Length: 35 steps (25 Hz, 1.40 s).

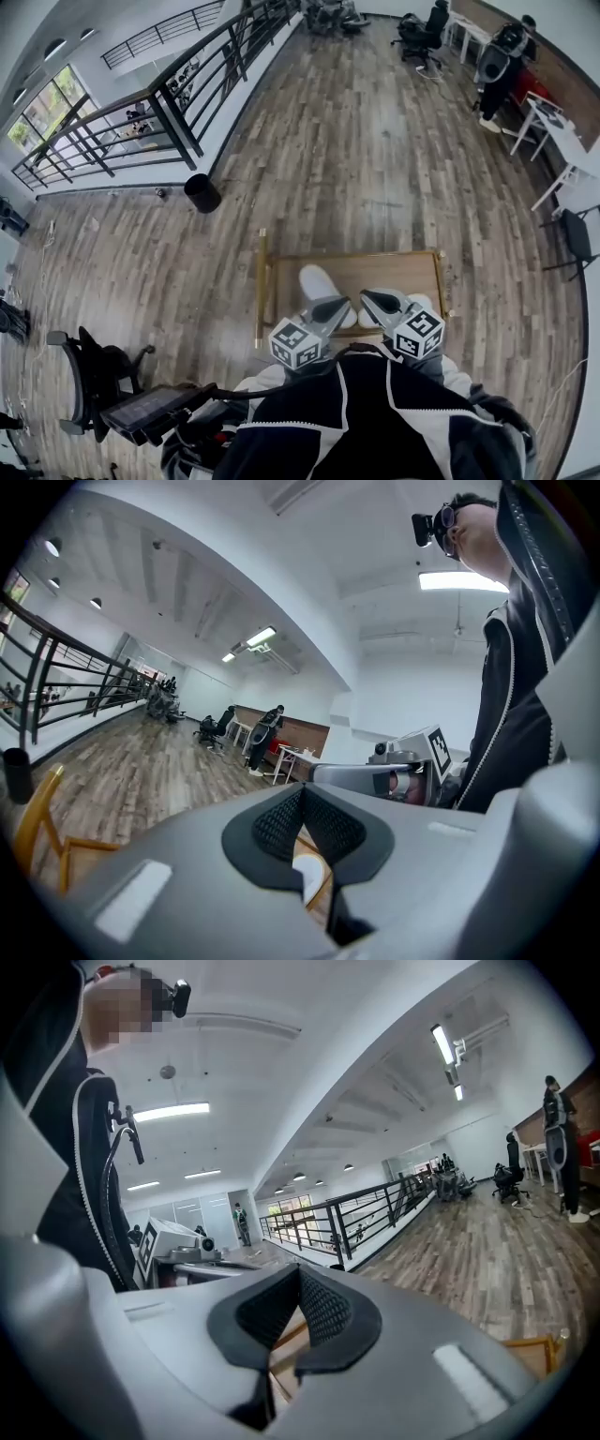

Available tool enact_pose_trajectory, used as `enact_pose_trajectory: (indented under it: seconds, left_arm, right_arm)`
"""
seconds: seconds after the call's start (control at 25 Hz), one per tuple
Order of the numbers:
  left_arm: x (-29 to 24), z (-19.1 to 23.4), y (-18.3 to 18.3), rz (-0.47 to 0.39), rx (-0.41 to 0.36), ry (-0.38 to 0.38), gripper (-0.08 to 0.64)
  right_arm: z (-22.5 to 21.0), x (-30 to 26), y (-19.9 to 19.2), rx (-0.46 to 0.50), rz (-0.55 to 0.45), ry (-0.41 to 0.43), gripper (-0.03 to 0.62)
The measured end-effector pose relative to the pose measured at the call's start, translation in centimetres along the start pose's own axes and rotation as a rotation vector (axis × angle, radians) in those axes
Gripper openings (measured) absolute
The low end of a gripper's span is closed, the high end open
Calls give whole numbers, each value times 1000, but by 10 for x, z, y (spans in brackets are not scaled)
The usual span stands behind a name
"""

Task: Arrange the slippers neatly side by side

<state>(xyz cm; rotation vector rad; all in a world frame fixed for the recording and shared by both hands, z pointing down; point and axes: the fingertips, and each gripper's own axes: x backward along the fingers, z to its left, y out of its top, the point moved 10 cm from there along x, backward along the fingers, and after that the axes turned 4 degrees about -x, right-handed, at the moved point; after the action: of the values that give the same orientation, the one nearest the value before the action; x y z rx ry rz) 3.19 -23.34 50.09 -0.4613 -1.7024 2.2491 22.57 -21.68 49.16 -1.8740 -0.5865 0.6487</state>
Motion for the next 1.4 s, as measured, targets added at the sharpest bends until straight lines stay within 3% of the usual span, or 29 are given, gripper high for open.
enact_pose_trajectory:
  seconds: [0.6,1.16,1.28,1.4]
  left_arm:
    - [-38,-29,-3,17,36,-24,14]
    - [-40,-26,-11,40,56,-25,14]
    - [-38,-18,-11,48,60,-2,15]
    - [-37,-5,-19,103,83,83,14]
  right_arm:
    - [-17,55,0,-31,17,-50,5]
    - [-19,64,-8,-46,15,-78,5]
    - [-21,62,-5,-41,9,-77,5]
    - [-22,63,-5,-42,6,-80,5]
